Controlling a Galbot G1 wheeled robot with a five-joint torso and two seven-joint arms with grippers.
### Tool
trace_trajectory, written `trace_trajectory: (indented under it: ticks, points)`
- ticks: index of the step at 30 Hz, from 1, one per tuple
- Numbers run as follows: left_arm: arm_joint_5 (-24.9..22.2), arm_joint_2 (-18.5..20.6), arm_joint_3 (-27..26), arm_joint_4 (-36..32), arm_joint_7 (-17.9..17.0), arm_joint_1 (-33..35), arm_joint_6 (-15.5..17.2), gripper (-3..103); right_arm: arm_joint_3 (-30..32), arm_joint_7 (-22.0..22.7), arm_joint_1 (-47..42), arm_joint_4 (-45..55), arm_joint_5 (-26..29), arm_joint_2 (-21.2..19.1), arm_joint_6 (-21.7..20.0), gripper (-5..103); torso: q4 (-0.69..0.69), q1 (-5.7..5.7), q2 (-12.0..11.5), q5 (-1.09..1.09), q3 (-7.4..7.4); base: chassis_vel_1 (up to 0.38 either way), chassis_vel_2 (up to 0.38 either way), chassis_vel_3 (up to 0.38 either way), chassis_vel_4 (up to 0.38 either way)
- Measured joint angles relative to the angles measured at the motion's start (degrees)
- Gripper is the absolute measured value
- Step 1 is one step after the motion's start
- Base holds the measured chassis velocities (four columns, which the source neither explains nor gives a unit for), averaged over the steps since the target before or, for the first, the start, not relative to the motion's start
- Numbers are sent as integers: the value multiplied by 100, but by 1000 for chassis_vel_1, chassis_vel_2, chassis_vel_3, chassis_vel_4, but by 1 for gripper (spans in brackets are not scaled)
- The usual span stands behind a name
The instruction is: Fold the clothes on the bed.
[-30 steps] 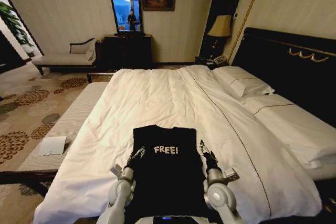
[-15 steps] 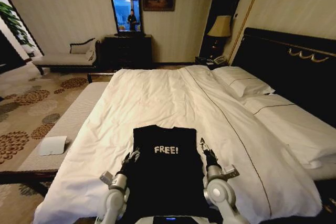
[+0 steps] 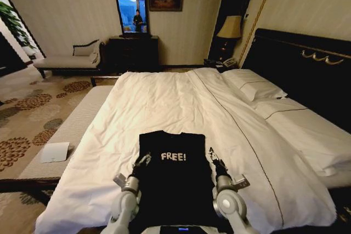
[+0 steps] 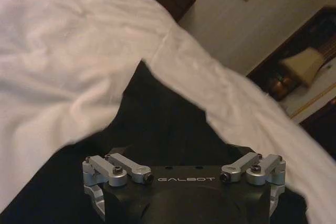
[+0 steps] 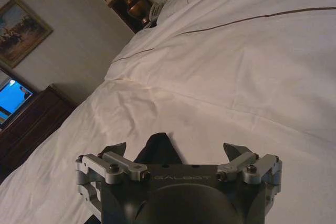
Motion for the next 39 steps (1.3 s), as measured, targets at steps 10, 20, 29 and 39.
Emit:
trace_trajectory:
  ticks: [10, 20, 29, 39]
  points:
    - [-84, 94, -224, -746, 2, 616, -19, 100, 27, 134, 437, -212, 1020, -341, -456, 100, 1, -1, 1, 0, 0, 0, 0, 0, 0]
    - [-620, 320, -1019, -794, -304, 297, 194, 100, -202, -1644, 1324, -1715, 815, -1595, -705, 100, -2, 0, 0, -2, 0, 0, 0, 0, 0]
    - [-1153, 565, -1622, -843, -410, 161, 310, 100, -562, -4017, 2570, -3573, 664, -1837, -328, 100, 0, 1, 0, 0, 1, 0, 0, 0, 0]
    - [-1297, 706, -1692, -850, -369, 174, 316, 100, -940, -4208, 3406, -4887, 1128, -1299, -206, 100, 1, 1, 0, 0, 1, 0, 0, 0, 0]
